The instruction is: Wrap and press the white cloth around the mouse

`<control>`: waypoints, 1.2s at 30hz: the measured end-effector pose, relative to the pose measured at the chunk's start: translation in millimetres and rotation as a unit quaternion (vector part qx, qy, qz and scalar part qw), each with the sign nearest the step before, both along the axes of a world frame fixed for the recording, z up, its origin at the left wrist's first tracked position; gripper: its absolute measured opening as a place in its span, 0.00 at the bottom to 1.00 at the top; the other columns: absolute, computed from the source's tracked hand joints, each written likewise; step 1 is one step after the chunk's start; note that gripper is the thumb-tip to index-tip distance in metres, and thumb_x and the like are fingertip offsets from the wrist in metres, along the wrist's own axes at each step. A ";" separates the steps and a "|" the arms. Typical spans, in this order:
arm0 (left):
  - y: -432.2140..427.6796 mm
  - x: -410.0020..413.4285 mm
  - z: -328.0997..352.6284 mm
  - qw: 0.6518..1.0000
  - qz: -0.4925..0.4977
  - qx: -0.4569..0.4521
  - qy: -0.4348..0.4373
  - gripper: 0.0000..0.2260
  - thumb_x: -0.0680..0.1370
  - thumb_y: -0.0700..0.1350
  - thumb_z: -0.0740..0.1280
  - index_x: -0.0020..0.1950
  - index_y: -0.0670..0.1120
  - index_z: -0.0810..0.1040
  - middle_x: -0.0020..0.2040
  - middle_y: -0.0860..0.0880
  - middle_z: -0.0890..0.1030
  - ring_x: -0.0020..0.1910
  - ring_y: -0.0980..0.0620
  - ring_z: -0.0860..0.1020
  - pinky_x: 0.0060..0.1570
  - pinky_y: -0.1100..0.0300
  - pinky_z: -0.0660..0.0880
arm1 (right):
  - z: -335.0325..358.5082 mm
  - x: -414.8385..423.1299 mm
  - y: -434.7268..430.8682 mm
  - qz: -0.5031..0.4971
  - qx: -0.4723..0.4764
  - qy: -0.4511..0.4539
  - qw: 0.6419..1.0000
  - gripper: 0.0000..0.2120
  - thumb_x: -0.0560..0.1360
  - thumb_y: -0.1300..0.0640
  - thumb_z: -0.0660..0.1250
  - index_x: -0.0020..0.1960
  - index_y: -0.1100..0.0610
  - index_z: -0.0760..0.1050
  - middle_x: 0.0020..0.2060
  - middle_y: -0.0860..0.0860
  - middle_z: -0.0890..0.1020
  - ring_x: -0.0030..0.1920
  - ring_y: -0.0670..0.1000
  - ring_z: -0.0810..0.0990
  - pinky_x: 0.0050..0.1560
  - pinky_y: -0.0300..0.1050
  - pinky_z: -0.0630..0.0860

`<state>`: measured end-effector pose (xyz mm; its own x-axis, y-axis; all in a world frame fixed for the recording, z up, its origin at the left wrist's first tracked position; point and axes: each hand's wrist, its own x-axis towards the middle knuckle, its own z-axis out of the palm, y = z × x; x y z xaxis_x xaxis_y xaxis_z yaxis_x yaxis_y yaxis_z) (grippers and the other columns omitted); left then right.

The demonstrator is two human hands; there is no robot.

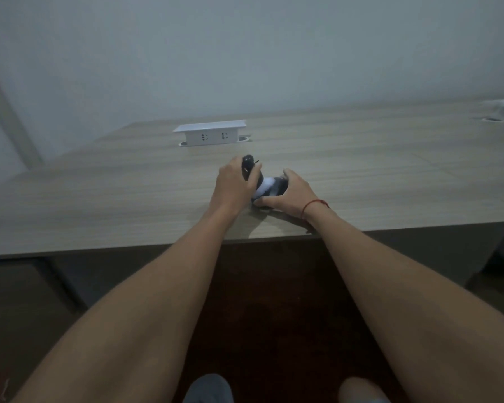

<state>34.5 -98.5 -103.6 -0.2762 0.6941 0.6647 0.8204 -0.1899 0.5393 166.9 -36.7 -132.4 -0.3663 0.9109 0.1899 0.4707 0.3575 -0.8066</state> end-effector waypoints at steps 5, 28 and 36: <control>-1.8 -6.5 -15.7 0.998 0.063 0.001 -0.030 0.12 0.79 0.49 0.65 0.47 0.40 0.76 0.39 0.48 0.75 0.37 0.49 0.74 0.38 0.59 0.67 | 1.0 1.3 -2.1 0.000 -0.001 0.002 1.000 0.58 0.51 0.37 0.74 0.74 0.57 0.55 0.71 0.54 0.65 0.67 0.55 0.67 0.61 0.49 0.70; -2.5 -11.5 -21.0 0.998 0.064 -0.026 -0.008 0.10 0.79 0.50 0.65 0.46 0.43 0.75 0.39 0.49 0.74 0.37 0.51 0.73 0.37 0.60 0.67 | 2.6 1.8 -2.6 -0.010 0.032 -0.036 0.999 0.49 0.55 0.37 0.75 0.68 0.58 0.63 0.66 0.56 0.70 0.61 0.55 0.70 0.59 0.52 0.72; -0.9 -3.8 11.4 0.998 0.001 0.035 -0.051 0.12 0.79 0.51 0.64 0.45 0.42 0.76 0.39 0.49 0.76 0.38 0.51 0.74 0.39 0.64 0.70 | 3.5 4.9 -3.7 0.027 0.002 -0.018 0.999 0.53 0.58 0.42 0.75 0.74 0.56 0.53 0.71 0.55 0.64 0.67 0.55 0.67 0.62 0.54 0.69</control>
<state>30.7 -99.4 -92.2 -0.3459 0.6461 0.6804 0.7631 -0.2282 0.6047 171.8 -40.4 -128.8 -0.4218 0.8888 0.1791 0.4792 0.3862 -0.7881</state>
